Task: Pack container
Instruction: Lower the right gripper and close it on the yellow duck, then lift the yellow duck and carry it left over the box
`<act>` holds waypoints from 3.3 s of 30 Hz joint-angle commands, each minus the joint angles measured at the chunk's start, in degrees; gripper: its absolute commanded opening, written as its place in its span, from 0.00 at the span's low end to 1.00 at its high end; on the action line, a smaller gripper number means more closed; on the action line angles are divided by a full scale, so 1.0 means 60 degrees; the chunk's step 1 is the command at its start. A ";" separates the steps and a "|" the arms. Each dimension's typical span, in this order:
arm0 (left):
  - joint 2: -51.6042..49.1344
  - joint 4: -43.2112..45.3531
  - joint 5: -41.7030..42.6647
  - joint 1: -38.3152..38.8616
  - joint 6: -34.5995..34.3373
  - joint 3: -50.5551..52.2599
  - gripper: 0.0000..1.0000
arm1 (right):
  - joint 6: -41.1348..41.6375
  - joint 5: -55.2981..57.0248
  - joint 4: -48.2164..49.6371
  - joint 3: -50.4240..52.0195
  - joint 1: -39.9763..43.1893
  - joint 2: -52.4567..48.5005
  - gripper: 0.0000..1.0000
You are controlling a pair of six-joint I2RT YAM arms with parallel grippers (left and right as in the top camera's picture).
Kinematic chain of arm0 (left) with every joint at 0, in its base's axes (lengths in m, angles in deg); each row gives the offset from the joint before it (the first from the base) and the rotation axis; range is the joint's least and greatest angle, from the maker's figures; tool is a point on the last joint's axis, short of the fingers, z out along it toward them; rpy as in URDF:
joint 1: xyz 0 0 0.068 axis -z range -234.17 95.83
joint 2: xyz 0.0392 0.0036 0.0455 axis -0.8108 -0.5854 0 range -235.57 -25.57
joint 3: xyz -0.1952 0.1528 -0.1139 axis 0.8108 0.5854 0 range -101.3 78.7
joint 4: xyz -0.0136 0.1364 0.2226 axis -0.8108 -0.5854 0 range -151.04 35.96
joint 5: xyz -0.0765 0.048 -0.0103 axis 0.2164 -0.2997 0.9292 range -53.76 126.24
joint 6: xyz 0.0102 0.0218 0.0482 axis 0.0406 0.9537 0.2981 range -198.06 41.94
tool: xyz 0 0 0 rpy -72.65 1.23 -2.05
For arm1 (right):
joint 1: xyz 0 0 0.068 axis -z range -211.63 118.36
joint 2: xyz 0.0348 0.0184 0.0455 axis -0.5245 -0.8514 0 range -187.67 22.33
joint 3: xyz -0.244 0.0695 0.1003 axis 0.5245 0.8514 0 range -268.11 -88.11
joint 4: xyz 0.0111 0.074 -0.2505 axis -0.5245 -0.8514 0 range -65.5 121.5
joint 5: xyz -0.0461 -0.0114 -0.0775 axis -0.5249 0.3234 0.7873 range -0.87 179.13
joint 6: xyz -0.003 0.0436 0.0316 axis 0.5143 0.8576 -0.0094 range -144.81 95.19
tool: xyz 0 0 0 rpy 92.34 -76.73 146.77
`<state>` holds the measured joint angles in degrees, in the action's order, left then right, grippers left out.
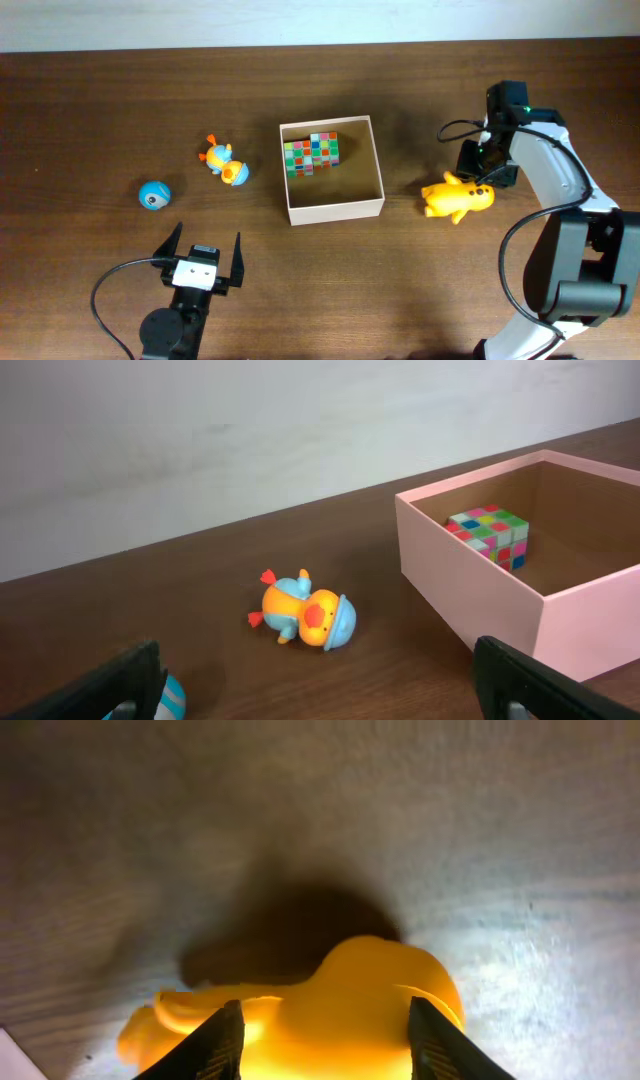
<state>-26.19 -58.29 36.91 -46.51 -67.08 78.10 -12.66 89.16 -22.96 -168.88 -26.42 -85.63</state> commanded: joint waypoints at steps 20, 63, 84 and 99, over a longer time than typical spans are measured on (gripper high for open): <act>0.0044 -0.0069 0.0004 -0.0055 0.0153 0.0018 0.99 | -0.0994 -0.0131 0.0036 0.0015 -0.1763 0.0062 0.48; 0.0044 -0.0069 0.0004 -0.0055 0.0153 0.0018 0.99 | 0.1388 0.2113 -0.1432 0.0018 -0.1993 0.0058 0.04; 0.0044 -0.0069 0.0004 -0.0055 0.0153 0.0018 0.99 | 0.1020 0.2149 -0.2251 -0.2484 -0.1993 0.0182 0.04; 0.0044 -0.0069 0.0004 -0.0055 0.0153 0.0018 0.99 | 0.1005 0.1202 -0.3854 -0.5399 -0.3162 0.0244 0.04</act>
<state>-26.19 -58.29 36.91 -46.51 -67.08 78.10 -6.81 99.04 -46.11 -199.41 -41.63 -85.61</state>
